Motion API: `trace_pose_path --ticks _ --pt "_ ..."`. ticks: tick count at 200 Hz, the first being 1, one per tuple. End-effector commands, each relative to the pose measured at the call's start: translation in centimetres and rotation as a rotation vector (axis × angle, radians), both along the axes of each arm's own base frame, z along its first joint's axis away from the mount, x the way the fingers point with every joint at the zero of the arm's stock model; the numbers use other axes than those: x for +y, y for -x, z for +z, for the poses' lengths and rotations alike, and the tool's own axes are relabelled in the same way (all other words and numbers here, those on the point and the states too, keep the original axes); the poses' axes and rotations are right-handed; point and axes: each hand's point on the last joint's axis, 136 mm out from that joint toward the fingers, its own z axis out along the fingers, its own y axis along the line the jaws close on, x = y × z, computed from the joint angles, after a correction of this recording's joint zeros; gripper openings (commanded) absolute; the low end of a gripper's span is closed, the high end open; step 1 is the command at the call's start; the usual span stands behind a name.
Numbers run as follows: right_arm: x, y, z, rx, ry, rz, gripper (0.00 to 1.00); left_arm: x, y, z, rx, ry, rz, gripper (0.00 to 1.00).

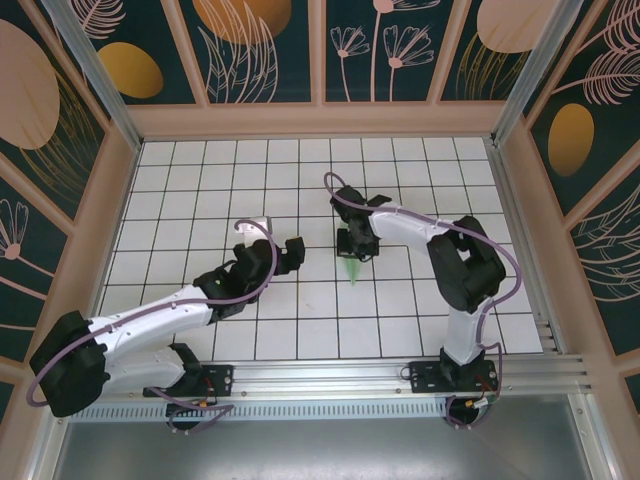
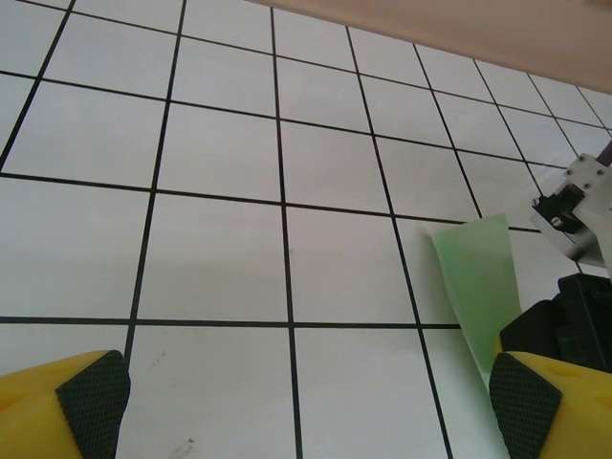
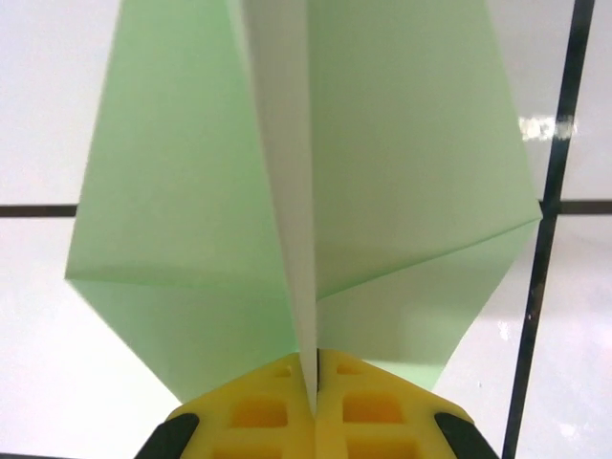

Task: Fold a paper plane with a square sheet of paper (fold left side to right side)
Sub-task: Move the paper plane to the center of the table, then press the paper plane at the center of the table.

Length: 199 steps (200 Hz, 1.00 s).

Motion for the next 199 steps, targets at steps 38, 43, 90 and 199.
trace_pose_path --ticks 38,43,90,199 --pt "-0.2 0.7 -1.5 0.049 0.086 0.019 0.00 0.6 0.0 0.0 -0.003 -0.016 0.016 0.99" --pt "-0.2 0.8 -1.6 0.052 0.089 0.020 0.00 0.5 0.0 0.0 -0.002 -0.016 0.014 0.99" --pt "-0.1 1.0 -2.1 0.059 0.101 0.033 0.02 0.5 0.0 -0.2 0.004 -0.023 0.015 0.98" --pt "-0.1 0.4 0.0 0.030 0.139 0.064 0.18 0.2 -0.3 -0.3 0.007 -0.031 0.010 0.99"
